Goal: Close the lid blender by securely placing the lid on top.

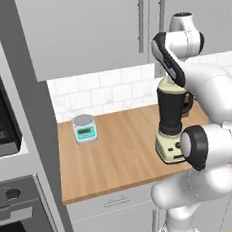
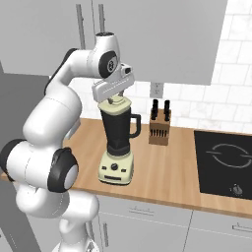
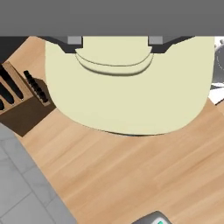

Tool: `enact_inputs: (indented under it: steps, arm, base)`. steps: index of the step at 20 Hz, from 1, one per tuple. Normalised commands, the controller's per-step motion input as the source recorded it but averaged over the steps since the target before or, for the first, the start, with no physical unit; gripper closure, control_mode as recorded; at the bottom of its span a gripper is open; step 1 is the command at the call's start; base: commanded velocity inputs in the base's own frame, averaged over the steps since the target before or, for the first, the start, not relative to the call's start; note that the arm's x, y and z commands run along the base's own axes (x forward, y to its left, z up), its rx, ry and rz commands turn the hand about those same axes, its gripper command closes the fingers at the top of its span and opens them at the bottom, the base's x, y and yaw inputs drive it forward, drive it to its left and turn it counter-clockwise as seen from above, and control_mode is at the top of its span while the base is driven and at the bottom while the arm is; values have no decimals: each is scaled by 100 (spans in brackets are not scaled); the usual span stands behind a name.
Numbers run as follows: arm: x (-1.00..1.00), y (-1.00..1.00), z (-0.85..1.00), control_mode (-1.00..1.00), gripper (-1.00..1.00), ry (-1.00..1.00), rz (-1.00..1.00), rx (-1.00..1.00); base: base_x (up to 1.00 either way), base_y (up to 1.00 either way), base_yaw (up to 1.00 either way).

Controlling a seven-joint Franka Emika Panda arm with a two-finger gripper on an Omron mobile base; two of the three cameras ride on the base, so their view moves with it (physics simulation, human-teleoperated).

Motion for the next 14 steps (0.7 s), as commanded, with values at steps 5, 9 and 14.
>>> enact_inputs:
  steps: [5, 9, 14]
  arm:
    - [17, 0, 0, -100, 100, 0, 0, 1]
    - [19, 8, 2, -100, 100, 0, 0, 2]
    - [15, 9, 5, -100, 100, 0, 0, 3]
  base:
    - [0, 0, 0]
    - [0, 0, 0]
    - [0, 0, 0]
